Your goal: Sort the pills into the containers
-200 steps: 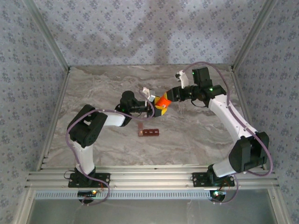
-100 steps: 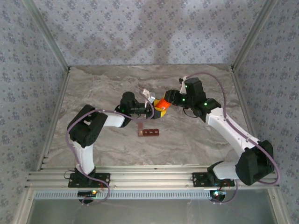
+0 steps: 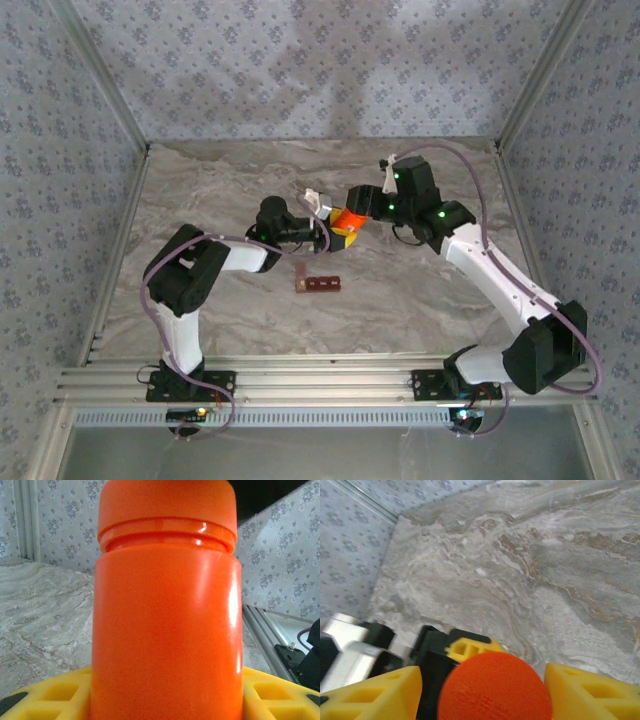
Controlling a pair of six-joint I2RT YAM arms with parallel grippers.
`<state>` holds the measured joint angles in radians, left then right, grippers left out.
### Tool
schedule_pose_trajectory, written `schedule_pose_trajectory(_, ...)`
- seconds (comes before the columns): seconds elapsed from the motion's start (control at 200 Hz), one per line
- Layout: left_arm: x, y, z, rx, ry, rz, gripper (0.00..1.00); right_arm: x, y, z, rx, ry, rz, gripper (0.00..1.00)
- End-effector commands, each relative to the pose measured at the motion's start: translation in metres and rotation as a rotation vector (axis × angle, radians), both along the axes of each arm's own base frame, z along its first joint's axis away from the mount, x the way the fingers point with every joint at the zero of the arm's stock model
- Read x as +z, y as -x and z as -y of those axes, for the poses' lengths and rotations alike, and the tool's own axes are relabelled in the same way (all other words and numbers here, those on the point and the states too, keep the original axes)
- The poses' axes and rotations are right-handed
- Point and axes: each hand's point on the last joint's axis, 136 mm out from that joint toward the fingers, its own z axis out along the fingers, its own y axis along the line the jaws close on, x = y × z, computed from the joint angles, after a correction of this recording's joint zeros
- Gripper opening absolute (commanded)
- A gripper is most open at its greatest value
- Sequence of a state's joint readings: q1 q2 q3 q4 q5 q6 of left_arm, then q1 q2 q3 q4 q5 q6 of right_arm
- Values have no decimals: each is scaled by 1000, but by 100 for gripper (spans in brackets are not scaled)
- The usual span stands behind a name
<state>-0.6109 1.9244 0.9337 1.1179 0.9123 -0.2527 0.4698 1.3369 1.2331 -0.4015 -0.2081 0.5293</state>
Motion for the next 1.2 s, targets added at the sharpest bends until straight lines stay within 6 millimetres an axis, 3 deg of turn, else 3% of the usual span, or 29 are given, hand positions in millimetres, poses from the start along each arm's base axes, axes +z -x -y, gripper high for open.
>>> schedule_pose_trajectory(0.0,36,7,1,-27,68,116,0,36,9,7,98,1,96,76)
schedule_pose_trajectory(0.215,37,12,0,-51,59,116,0,51,11,15,281,15,230,80)
schedule_pose_trajectory(0.32,37,15,1,-80,50,111,0,45,26,2,453,37,265,81)
schedule_pose_trajectory(0.42,37,16,2,-91,53,106,0,35,28,-3,523,23,242,81)
schedule_pose_trajectory(0.665,38,18,2,-102,55,107,0,24,24,-9,565,-8,205,78)
schedule_pose_trajectory(1.194,43,22,0,-110,69,117,0,-4,24,-2,533,35,139,72)
